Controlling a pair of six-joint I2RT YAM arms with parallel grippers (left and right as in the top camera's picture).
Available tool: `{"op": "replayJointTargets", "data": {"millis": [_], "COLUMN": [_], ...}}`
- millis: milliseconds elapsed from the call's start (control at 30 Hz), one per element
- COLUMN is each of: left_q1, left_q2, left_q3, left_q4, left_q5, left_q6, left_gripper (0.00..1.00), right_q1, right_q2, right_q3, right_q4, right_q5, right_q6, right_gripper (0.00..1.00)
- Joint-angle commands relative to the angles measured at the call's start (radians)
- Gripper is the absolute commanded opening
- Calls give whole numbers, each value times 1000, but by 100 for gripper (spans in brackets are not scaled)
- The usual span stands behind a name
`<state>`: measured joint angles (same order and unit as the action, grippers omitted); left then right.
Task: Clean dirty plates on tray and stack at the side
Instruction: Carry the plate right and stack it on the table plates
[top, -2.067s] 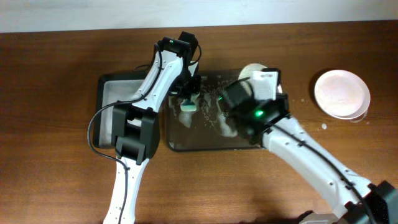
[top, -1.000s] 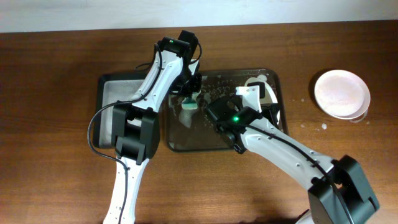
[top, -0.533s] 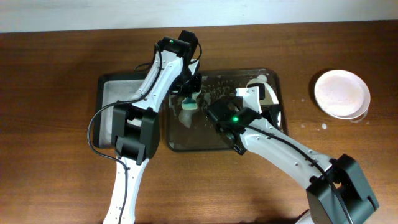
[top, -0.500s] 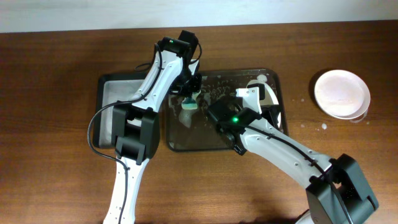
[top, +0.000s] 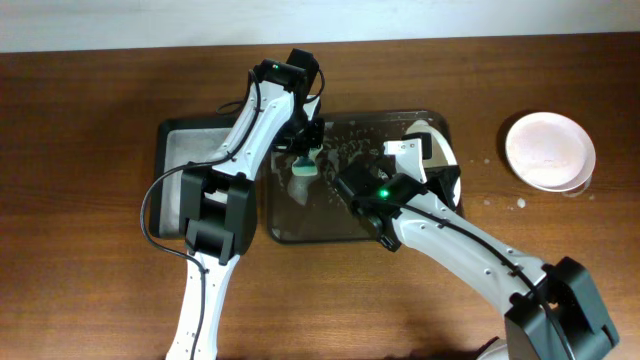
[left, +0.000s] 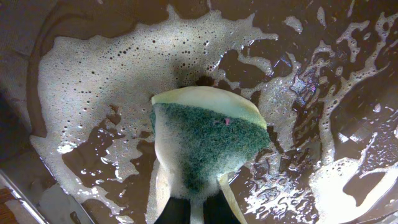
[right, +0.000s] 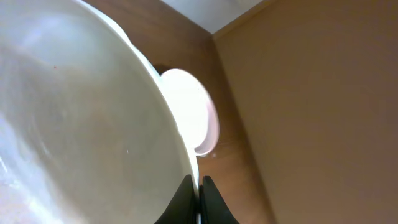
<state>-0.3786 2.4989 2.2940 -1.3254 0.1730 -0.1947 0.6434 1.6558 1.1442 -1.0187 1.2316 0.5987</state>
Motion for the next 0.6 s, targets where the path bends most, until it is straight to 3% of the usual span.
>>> {"op": "replayJointTargets", "data": {"millis": [0, 333, 567], "left_q1": [2, 2, 2], "left_q2": [5, 5, 5], "left_q3": [-3, -3, -3], "left_q4": [2, 6, 5], "left_q5": [15, 14, 14], "left_q6": [17, 17, 17], "left_gripper": [0, 1, 0], "right_q1": [-3, -3, -89], "right_q2": [6, -132, -179], "right_q3": [11, 37, 37], "right_q4": [33, 31, 50], "right_q5": [-73, 2, -235], "right_q6": [12, 8, 9], "right_gripper": [4, 4, 4]}}
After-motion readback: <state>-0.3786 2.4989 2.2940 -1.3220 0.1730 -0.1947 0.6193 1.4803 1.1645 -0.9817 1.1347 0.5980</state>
